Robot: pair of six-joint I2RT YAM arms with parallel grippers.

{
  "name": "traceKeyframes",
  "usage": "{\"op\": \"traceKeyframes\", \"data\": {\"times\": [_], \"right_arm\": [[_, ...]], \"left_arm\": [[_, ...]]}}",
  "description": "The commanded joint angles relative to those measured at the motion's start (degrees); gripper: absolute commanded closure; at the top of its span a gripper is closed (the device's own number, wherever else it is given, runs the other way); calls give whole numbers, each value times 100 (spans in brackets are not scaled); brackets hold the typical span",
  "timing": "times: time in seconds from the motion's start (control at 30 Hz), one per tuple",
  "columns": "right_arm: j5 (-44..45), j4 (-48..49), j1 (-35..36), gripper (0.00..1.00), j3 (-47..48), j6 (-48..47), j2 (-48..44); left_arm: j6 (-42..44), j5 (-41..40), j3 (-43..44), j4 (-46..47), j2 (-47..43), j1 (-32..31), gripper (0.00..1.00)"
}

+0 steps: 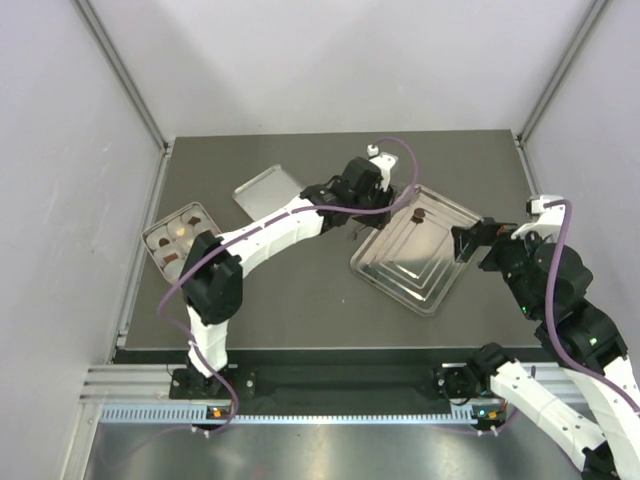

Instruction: Pack the chocolate

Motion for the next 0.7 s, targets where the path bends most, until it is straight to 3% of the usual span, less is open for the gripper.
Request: {"op": "traceKeyframes", "data": {"times": [0.0, 0.67], "right_arm": [[175, 289, 90, 0, 133, -132, -86], [377, 280, 90, 0, 80, -220, -245]], "left_arm": [[329, 133, 373, 586, 149, -69, 48], [645, 302, 505, 1087, 1476, -193, 47]]}}
